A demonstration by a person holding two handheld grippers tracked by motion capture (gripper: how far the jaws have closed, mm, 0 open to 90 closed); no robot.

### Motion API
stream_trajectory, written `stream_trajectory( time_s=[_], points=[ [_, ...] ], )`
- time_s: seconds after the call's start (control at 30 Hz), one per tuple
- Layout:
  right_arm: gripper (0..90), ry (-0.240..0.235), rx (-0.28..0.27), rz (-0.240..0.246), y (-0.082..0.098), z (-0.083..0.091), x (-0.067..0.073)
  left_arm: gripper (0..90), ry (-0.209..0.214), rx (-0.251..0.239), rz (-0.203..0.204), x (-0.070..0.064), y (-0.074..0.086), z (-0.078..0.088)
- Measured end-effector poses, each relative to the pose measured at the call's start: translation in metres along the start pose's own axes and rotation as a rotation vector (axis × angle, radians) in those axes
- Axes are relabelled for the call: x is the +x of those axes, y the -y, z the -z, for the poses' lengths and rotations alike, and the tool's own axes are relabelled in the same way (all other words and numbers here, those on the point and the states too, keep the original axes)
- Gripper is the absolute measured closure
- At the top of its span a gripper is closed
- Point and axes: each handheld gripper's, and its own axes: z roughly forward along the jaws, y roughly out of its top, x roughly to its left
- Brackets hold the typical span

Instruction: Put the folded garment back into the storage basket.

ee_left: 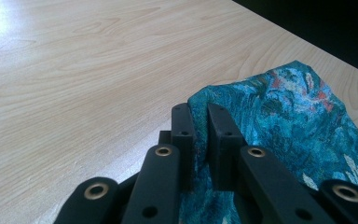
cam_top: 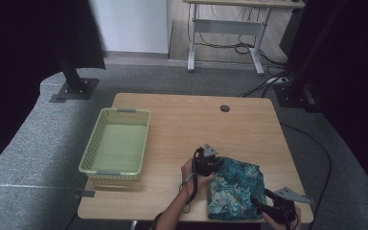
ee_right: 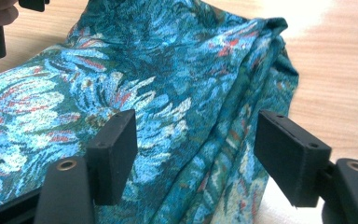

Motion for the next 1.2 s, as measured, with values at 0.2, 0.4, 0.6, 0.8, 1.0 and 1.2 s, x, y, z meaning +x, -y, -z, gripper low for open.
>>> stream_trajectory(
  time_s=[0.2, 0.4, 0.6, 0.8, 1.0, 1.2],
  points=[
    [26.7, 0.036, 0.037, -0.014, 0.004, -0.003, 0.007, 82.2, 0.003, -0.009, 0.004, -0.001, 0.0, 0.002],
    [24.2, 0.073, 0.084, -0.021, 0.008, -0.009, 0.014, 82.2, 0.004, -0.01, -0.002, 0.0, 0.0, 0.004],
    [23.0, 0.111, 0.101, -0.012, 0.01, -0.01, 0.018, 82.2, 0.004, -0.018, 0.007, 0.0, 0.002, 0.008],
    [21.3, 0.166, 0.146, 0.012, 0.014, -0.015, 0.017, 82.1, 0.001, -0.019, 0.005, 0.001, 0.001, 0.009],
    [18.2, 0.185, 0.151, 0.005, 0.013, -0.016, 0.016, 82.1, 0.001, -0.02, 0.003, 0.001, 0.002, 0.01],
    [16.0, 0.174, 0.158, -0.02, 0.013, -0.017, 0.013, 82.1, -0.006, -0.016, 0.015, 0.001, 0.003, 0.009]
  ],
)
